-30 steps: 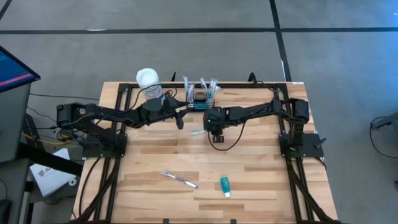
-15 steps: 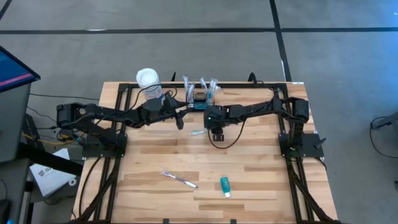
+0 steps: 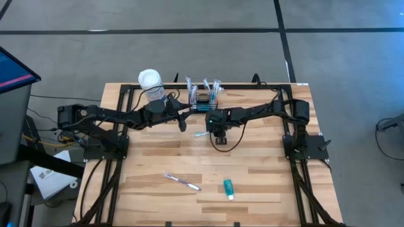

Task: Pick & Place toothbrushing station
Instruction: Put the green toothbrush into the black wire organizer

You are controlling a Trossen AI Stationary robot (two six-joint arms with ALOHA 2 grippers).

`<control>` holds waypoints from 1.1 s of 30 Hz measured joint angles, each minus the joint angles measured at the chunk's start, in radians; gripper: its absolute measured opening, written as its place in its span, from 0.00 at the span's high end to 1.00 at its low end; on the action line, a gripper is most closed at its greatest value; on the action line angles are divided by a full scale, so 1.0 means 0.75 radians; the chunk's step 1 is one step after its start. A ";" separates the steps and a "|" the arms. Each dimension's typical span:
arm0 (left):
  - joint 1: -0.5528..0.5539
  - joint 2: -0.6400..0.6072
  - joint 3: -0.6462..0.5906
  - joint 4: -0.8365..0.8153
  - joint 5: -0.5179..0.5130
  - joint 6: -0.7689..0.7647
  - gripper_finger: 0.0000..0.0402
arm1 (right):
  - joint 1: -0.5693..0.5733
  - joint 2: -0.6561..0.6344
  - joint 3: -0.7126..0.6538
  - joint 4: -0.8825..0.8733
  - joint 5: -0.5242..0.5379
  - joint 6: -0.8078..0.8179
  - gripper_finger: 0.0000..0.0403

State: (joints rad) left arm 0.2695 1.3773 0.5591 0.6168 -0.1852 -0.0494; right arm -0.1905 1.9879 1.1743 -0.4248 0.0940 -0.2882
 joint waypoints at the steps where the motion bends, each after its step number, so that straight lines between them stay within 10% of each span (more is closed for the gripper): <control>1: 0.000 0.000 0.000 0.000 0.000 0.000 0.66 | 0.000 -0.006 -0.002 -0.001 -0.001 0.000 0.70; 11: 0.000 0.000 0.000 -0.001 0.000 0.000 0.66 | -0.001 -0.006 0.005 -0.018 -0.059 0.000 0.97; 33: 0.000 0.000 0.000 -0.016 0.000 0.030 0.66 | 0.012 0.006 0.302 -0.420 -0.092 0.034 1.00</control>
State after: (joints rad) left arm 0.2695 1.3773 0.5591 0.6045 -0.1856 -0.0267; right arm -0.1818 1.9926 1.4010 -0.7395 0.0254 -0.2628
